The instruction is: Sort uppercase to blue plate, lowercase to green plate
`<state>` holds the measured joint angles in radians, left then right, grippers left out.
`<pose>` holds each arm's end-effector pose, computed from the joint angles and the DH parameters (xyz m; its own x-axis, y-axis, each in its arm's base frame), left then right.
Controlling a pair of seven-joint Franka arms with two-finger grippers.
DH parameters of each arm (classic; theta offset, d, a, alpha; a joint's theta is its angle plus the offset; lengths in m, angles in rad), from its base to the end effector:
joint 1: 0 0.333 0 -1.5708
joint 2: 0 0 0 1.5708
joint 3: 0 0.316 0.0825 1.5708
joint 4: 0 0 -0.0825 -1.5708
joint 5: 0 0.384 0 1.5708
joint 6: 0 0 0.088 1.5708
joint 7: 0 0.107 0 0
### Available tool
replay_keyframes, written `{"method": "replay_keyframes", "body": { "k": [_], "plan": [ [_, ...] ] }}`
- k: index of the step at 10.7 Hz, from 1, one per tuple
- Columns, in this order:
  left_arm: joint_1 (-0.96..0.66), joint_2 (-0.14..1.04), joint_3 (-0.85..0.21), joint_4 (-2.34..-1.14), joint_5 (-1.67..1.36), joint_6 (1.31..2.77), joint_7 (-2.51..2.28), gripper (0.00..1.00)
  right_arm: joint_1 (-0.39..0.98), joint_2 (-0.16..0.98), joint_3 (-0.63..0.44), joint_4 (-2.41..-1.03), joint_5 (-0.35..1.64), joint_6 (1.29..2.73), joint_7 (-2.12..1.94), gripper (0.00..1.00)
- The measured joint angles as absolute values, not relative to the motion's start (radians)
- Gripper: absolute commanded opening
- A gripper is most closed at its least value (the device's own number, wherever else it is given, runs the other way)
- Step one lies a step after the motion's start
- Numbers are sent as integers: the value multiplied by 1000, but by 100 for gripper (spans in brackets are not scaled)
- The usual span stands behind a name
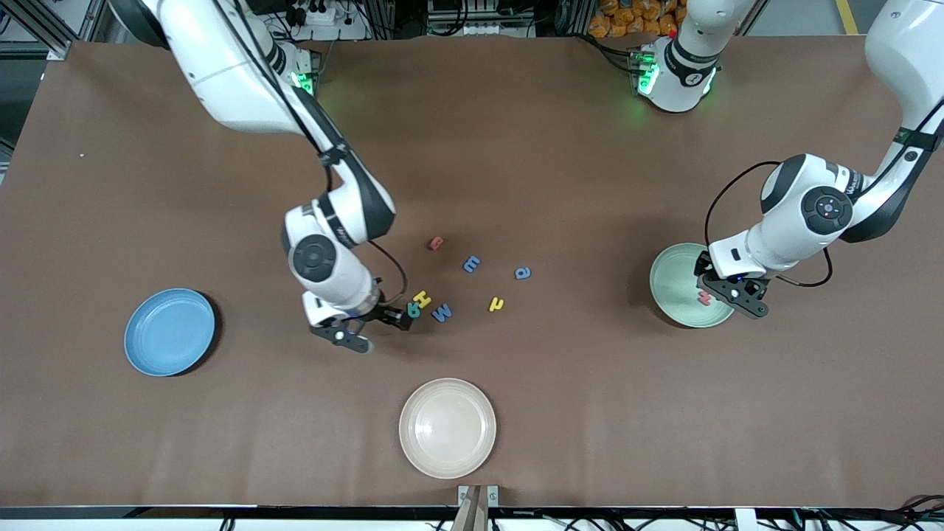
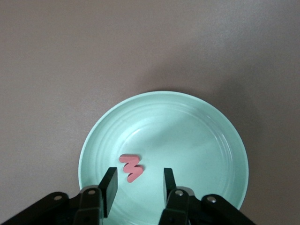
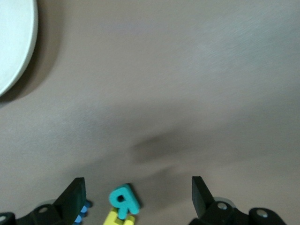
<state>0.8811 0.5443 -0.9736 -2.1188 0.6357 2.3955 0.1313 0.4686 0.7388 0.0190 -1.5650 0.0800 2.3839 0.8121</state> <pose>0.5721 -0.0403 0.2587 0.8107 -0.5827 0.0569 -0.5833 -0.8122 -0.0065 0.6284 0.3318 0.2159 0.9264 -0.3764 0.0010 -0.3742 -0.9213 -0.1060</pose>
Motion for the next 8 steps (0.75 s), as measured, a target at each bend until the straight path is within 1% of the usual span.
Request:
{"method": "replay_keyframes", "body": {
  "k": [4, 8],
  "plan": [
    [880, 544, -997, -2082, 589, 2335, 117, 47, 493, 795, 19, -1539, 79, 2384, 825, 100],
    [876, 544, -1039, -2058, 584, 2286, 29, 45, 510, 807, 19, -1539, 78, 2382, 855, 100]
  ]
}}
